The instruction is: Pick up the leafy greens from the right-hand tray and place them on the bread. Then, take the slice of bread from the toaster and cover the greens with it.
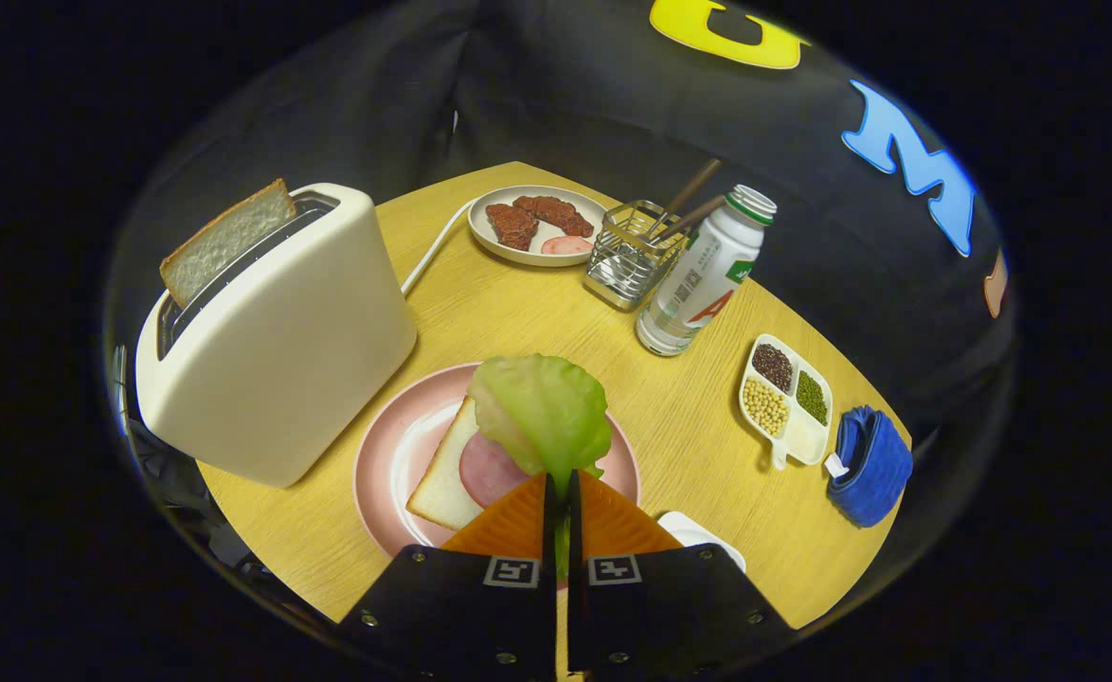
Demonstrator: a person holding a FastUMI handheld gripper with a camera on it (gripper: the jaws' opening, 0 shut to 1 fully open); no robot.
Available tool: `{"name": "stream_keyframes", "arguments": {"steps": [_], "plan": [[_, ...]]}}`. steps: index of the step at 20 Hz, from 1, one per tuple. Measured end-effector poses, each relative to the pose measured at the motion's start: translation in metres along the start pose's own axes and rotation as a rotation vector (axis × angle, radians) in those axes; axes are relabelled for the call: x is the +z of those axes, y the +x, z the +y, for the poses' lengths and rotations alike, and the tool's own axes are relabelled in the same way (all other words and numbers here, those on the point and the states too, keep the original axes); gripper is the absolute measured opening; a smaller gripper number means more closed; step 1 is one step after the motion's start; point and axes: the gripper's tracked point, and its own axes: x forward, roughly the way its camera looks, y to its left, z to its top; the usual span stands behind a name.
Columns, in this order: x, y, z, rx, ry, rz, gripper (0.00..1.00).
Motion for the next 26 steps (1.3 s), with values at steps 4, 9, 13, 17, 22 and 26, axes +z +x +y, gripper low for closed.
{"name": "stream_keyframes", "arguments": {"steps": [4, 9, 13, 17, 22, 26], "plan": [[-0.006, 0.012, 0.020, 0.016, -0.023, 0.041, 0.06], [-0.003, 0.015, 0.028, 0.034, 0.095, 0.036, 0.19], [-0.005, -0.007, 0.031, 0.032, 0.210, 0.019, 0.21], [-0.001, -0.045, 0.054, 0.115, 0.297, -0.082, 0.21], [0.004, -0.085, 0.072, 0.116, 0.374, -0.332, 0.21], [0.004, -0.103, 0.054, -0.111, 0.376, -0.541, 0.21]]}}
